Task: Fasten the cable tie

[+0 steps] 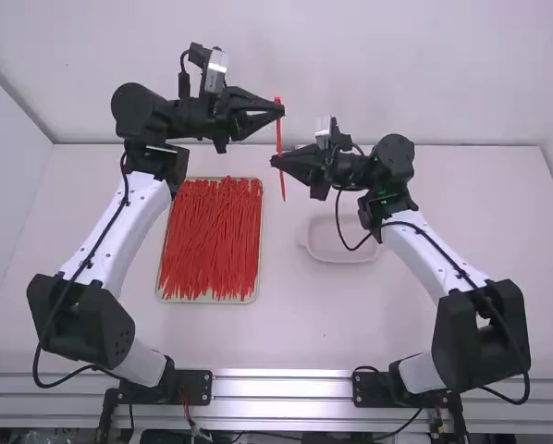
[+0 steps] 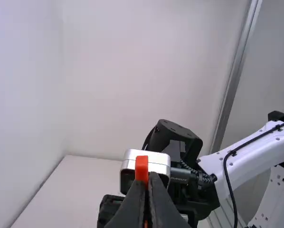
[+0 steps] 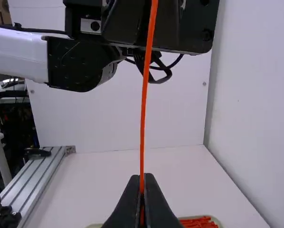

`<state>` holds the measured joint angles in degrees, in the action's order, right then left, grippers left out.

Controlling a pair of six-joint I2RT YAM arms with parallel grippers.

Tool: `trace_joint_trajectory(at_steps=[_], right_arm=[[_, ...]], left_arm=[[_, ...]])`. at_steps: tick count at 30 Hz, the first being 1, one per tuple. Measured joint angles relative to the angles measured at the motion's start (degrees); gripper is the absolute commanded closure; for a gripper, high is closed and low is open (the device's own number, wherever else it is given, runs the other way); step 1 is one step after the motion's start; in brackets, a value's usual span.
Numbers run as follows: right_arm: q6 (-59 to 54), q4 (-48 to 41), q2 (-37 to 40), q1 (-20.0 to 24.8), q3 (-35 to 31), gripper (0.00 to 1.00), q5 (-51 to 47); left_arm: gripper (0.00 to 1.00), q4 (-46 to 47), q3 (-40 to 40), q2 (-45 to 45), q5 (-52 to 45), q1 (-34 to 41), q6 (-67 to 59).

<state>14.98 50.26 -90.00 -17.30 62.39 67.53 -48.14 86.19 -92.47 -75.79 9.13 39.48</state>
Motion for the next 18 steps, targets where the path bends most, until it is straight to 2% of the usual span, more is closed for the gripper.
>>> trace_joint_trajectory(at_steps=[2,3,4,5,14,18], right_arm=[[-0.1,0.0,0.0,0.0,0.0,1.0,0.0],[0.0,0.0,0.0,0.0,0.0,0.95,0.0],[0.2,-0.1,0.0,0.0,0.0,0.18,0.0],[0.0,-0.1,0.0,0.0,0.0,0.0,0.1],[-0.4,-0.3,0.0,-0.3,0.0,0.0,0.5],[-5.9,-1.6,0.0,-1.7,0.0,0.0,5.7]], left_arm=[[0.98,0.1,0.0,0.0,0.0,0.0,0.0],[0.98,0.1,0.0,0.0,0.0,0.0,0.0],[0.98,0.4,0.0,0.0,0.0,0.0,0.0],[0.99,1.0,0.0,0.0,0.0,0.0,0.0],[0.98,9.8,0.0,0.0,1.1,-0.6,0.0],[0.98,14.9,0.0,0.0,1.4,-2.4,-0.1]])
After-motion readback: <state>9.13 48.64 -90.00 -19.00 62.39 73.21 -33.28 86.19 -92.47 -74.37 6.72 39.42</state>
